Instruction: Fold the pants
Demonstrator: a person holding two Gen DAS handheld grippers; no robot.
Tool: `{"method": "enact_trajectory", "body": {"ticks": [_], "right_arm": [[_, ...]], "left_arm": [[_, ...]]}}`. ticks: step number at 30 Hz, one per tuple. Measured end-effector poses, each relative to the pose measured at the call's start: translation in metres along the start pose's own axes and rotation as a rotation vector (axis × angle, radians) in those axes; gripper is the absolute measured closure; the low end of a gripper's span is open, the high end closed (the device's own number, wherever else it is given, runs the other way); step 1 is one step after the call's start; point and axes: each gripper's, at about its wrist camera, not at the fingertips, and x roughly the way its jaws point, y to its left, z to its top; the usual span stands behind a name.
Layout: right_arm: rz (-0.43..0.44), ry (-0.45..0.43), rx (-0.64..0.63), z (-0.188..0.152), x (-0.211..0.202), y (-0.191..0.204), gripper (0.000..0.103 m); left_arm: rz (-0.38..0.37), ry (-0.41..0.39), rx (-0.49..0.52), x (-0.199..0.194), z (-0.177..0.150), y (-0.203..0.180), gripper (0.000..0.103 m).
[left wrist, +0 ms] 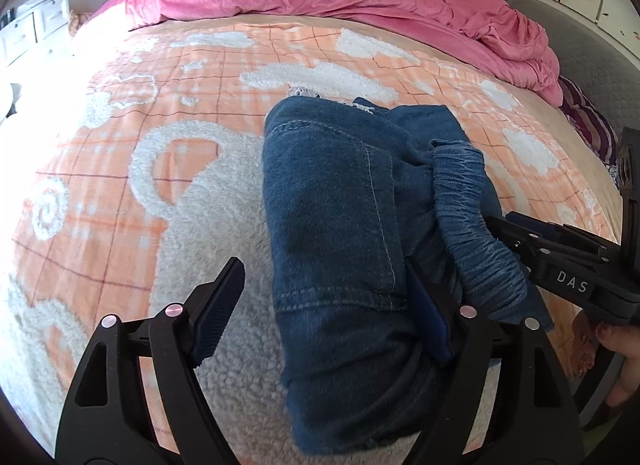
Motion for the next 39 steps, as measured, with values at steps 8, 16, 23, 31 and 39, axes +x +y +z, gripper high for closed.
{"method": "enact_trajectory", "body": {"ticks": [8, 16, 23, 31, 39], "right_arm": [[-0.047, -0.016, 0.016, -0.018, -0.024, -0.004, 0.052], [-0.027, -0.087, 0.056, -0.022, -0.063, -0.009, 0.03], [-0.048, -0.166, 0.026, -0.019, -0.098, -0.001, 0.015], [-0.028, -0.244, 0.009, -0.021, -0.132, 0.008, 0.005], [-0.012, -0.286, 0.0, -0.031, -0.163, 0.017, 0.005]], "left_arm": [[0.014, -0.03, -0.026, -0.027, -0.01, 0.006, 0.024], [0.014, -0.055, -0.046, -0.053, -0.015, 0.009, 0.017], [0.005, -0.096, -0.066, -0.081, -0.016, 0.004, 0.01], [0.01, -0.15, -0.046, -0.113, -0.014, -0.008, 0.01], [0.021, -0.187, -0.033, -0.141, -0.023, -0.017, 0.01]]}}
